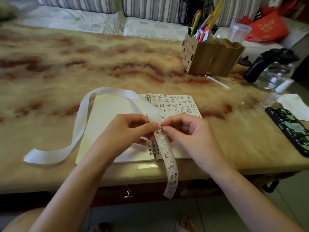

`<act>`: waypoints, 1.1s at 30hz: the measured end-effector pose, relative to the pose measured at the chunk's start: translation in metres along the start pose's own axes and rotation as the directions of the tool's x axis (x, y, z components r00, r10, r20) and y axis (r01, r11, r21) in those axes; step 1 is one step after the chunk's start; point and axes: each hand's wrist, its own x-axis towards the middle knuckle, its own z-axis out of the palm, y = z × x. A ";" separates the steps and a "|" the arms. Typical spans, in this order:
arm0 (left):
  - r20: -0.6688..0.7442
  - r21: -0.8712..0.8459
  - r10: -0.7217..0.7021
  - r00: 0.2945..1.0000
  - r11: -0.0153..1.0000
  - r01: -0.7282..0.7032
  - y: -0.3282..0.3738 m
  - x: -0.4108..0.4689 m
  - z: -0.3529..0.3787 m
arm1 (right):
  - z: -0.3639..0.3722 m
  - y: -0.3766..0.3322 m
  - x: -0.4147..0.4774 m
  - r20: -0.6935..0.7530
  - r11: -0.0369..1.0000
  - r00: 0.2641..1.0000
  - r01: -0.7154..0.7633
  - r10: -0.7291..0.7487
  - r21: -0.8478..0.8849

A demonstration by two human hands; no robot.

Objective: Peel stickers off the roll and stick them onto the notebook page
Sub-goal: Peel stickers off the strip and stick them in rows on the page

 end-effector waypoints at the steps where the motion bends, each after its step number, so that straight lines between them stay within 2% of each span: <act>1: -0.003 -0.003 0.003 1.000 1.000 -0.003 0.000 0.000 -0.001 | 0.000 0.000 0.000 -0.001 1.000 1.000 0.003 -0.003 -0.005; 12: -0.009 -0.005 0.019 1.000 1.000 -0.019 -0.001 0.001 -0.001 | 0.001 -0.003 -0.002 -0.032 0.990 0.997 0.061 -0.066 -0.130; 33: -0.014 -0.060 -0.028 1.000 0.998 0.027 0.001 0.001 0.001 | 0.002 -0.004 -0.003 -0.031 0.991 0.998 0.050 -0.054 -0.120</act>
